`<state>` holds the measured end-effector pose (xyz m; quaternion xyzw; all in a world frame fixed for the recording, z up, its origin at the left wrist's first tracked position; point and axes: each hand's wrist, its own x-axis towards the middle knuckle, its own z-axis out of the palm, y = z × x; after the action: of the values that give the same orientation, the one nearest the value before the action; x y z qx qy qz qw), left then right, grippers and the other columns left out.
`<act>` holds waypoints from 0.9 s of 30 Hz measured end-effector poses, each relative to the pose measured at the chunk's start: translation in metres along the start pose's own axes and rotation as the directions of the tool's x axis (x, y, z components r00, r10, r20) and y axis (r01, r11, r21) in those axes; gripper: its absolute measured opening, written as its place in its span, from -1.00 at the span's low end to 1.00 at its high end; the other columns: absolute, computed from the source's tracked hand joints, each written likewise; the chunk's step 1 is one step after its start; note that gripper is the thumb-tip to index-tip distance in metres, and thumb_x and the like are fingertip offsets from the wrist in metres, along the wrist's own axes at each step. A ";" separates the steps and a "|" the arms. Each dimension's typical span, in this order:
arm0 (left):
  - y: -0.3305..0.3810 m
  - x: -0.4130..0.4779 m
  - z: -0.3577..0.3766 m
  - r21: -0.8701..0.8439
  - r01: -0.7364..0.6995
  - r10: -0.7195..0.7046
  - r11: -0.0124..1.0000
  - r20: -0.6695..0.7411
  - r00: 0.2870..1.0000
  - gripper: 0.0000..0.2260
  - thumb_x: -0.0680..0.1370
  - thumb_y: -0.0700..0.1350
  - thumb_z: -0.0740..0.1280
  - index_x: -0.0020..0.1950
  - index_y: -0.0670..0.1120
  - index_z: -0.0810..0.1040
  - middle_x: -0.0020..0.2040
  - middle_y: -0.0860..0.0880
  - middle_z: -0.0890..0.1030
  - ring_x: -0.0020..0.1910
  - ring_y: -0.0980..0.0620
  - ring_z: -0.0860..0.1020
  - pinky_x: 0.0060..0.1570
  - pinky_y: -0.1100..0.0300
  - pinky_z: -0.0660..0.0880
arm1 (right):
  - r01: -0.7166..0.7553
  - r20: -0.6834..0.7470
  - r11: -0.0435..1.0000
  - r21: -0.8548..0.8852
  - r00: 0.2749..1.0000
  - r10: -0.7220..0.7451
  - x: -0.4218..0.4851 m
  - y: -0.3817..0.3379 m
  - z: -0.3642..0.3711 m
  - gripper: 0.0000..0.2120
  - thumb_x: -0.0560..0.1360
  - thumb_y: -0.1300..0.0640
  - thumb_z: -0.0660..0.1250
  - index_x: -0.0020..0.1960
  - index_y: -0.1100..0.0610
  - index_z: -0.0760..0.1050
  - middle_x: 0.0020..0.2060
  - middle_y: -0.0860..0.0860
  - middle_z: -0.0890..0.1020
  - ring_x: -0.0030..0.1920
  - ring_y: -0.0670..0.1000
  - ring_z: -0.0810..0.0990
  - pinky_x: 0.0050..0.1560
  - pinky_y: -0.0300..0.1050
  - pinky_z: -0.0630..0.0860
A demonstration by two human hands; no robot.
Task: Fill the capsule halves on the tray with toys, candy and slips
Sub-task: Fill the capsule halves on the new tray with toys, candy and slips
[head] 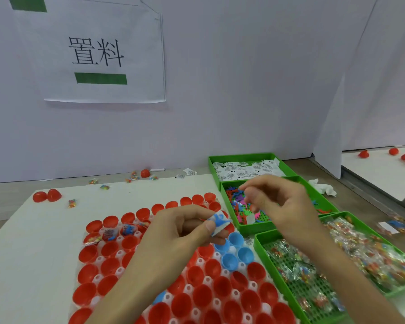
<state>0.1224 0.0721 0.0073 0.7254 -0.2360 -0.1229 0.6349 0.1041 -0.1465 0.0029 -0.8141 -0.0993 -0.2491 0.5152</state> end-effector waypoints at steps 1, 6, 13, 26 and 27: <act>-0.001 0.000 0.000 -0.003 -0.007 0.007 1.000 -0.018 1.000 -0.88 0.58 -0.22 0.32 -0.01 -0.11 0.66 -0.19 -0.03 0.73 -0.14 0.03 0.71 -0.01 0.24 0.60 | -0.038 -0.014 0.999 -0.032 0.999 0.038 0.004 0.003 -0.012 -0.92 0.52 0.02 0.40 -0.11 -0.05 0.67 -0.25 -0.02 0.69 -0.29 -0.05 0.62 -0.19 -0.20 0.58; -0.001 0.001 0.000 -0.034 -0.001 -0.002 0.999 -0.072 0.997 -0.90 0.57 -0.20 0.33 0.02 -0.13 0.63 -0.21 -0.04 0.73 -0.17 0.02 0.71 0.02 0.16 0.60 | -0.175 0.408 0.795 -0.580 0.783 0.470 0.006 0.024 -0.059 -0.89 0.50 0.02 0.47 -0.21 -0.12 0.67 -0.29 -0.15 0.70 -0.32 -0.19 0.61 -0.27 -0.34 0.48; -0.002 0.001 0.003 -0.041 -0.010 0.008 0.999 -0.027 1.000 -0.88 0.57 -0.25 0.32 -0.03 -0.14 0.66 -0.22 -0.08 0.73 -0.19 0.00 0.71 -0.14 0.32 0.59 | -0.302 0.399 0.667 -0.681 0.610 0.684 0.000 0.039 -0.050 -0.84 0.39 0.16 0.58 -0.07 0.03 0.66 -0.36 -0.02 0.71 -0.39 -0.13 0.67 -0.39 -0.33 0.50; -0.002 0.000 0.006 -0.002 -0.024 0.024 1.000 -0.003 1.000 -0.89 0.58 -0.22 0.32 -0.01 -0.14 0.65 -0.21 -0.05 0.73 -0.18 0.02 0.71 -0.15 0.34 0.57 | -0.175 0.383 0.646 -0.743 0.680 0.625 0.001 0.038 -0.039 -0.83 0.41 0.20 0.51 -0.28 -0.02 0.63 -0.55 -0.10 0.56 -0.51 -0.16 0.52 -0.39 -0.28 0.46; -0.002 0.000 0.006 -0.004 -0.025 0.025 1.000 -0.004 1.000 -0.89 0.58 -0.22 0.32 -0.01 -0.14 0.65 -0.21 -0.05 0.73 -0.18 0.03 0.71 -0.15 0.34 0.57 | -0.177 0.390 0.659 -0.731 0.683 0.617 0.001 0.037 -0.040 -0.82 0.42 0.21 0.50 -0.29 -0.04 0.63 -0.54 -0.08 0.56 -0.50 -0.15 0.51 -0.37 -0.25 0.48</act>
<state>0.1196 0.0671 0.0048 0.7212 -0.2437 -0.1141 0.6383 0.1079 -0.1985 -0.0120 -0.9724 0.0240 0.1365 0.1875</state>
